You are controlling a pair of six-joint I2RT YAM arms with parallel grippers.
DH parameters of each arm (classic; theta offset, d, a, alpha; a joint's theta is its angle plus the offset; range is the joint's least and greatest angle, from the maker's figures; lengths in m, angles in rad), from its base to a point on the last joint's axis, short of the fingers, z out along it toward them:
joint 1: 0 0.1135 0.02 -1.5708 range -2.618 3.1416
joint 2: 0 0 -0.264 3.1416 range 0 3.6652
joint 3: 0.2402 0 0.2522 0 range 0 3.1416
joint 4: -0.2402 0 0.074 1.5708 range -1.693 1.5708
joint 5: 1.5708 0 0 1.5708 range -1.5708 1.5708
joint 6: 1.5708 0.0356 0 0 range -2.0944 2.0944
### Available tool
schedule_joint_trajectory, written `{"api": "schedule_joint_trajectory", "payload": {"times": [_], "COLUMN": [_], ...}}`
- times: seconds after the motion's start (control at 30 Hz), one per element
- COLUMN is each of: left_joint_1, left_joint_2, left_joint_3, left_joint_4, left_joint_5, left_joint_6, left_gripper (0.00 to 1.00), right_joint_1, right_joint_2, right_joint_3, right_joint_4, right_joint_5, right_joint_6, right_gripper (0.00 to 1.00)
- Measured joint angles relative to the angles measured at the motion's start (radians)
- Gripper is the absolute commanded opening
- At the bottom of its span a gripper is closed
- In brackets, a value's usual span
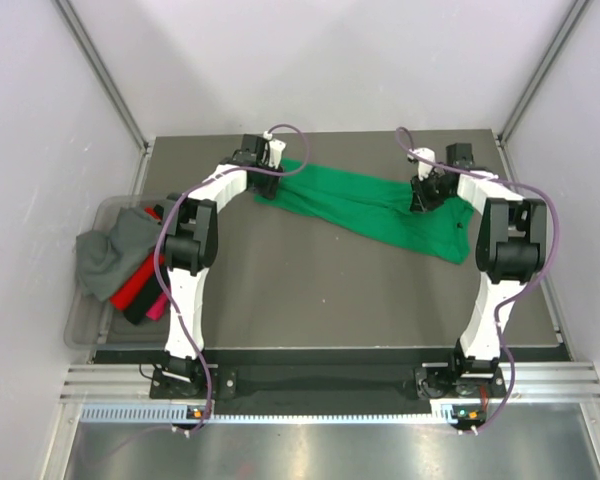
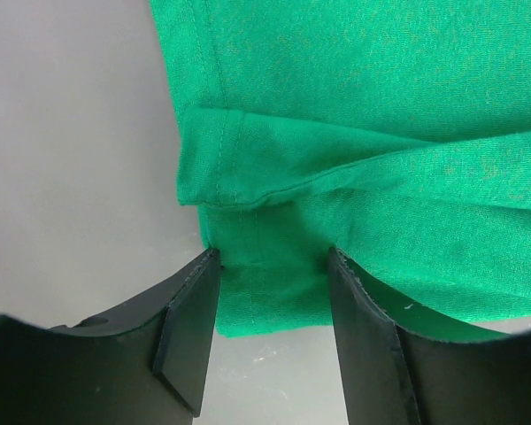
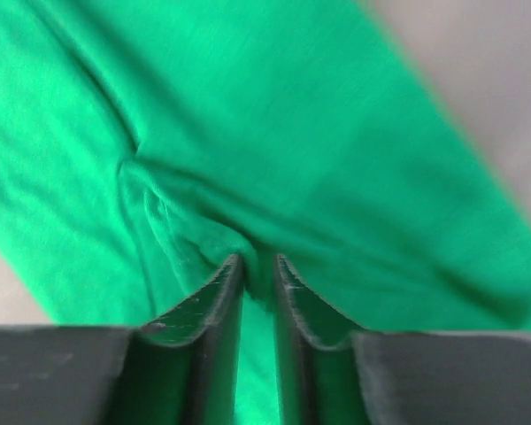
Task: Fold and stack the t-shirts
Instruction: Fold the tshirt
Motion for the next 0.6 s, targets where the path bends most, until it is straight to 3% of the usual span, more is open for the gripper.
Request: {"api": "schedule_joint_trajectory", "payload": {"times": [0.1, 0.2, 0.3, 0.4, 0.6], "left_joint_1": [0.0, 0.0, 0.0, 0.0, 0.0], "left_joint_2": [-0.005, -0.01, -0.024, -0.047, -0.068], "left_joint_3": [-0.01, -0.02, -0.045, -0.082, -0.112], "left_joint_4": [0.01, 0.02, 0.035, 0.05, 0.053], "left_joint_5": [0.0, -0.004, -0.008, -0.012, -0.023], "left_joint_6": [0.0, 0.003, 0.004, 0.008, 0.016], "left_gripper": [0.56, 0.56, 0.56, 0.56, 0.56], "right_joint_1": [0.0, 0.0, -0.002, -0.004, -0.004], "right_joint_2": [0.026, 0.045, 0.037, -0.006, -0.231], "right_joint_3": [0.063, 0.143, 0.192, 0.168, -0.057], "right_joint_4": [0.009, 0.026, 0.094, 0.168, 0.209], "right_joint_5": [0.0, 0.005, 0.011, 0.013, 0.008], "right_joint_6": [0.018, 0.047, 0.1, 0.148, 0.164], "right_gripper": [0.08, 0.08, 0.24, 0.25, 0.31]}}
